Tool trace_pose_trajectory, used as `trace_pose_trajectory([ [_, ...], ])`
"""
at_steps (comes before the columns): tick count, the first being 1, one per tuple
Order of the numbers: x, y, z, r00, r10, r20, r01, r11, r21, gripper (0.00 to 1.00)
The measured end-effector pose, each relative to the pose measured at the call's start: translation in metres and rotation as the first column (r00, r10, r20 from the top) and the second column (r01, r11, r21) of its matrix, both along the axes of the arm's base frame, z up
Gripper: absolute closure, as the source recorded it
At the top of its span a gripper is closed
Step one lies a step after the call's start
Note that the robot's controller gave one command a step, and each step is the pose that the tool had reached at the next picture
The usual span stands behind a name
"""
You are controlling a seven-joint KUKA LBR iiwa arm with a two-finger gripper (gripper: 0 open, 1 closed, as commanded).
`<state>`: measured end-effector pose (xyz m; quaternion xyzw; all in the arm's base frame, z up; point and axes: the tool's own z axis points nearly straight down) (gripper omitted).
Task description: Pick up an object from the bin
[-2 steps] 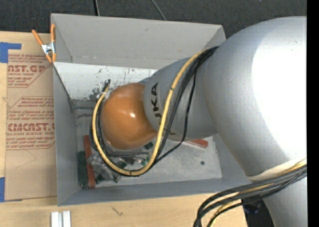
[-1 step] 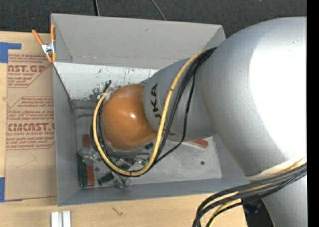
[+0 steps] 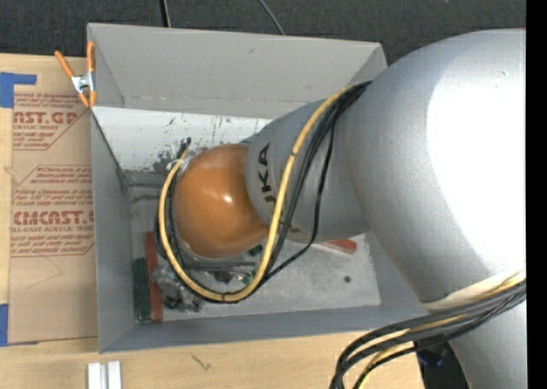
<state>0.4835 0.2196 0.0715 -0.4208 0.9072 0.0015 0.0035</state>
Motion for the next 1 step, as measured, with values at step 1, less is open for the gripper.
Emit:
trace_pose_trajectory([
  [1,-0.0001,-0.0001,-0.0001,1.0,0.0,0.0,0.0,1.0,0.0,1.0],
])
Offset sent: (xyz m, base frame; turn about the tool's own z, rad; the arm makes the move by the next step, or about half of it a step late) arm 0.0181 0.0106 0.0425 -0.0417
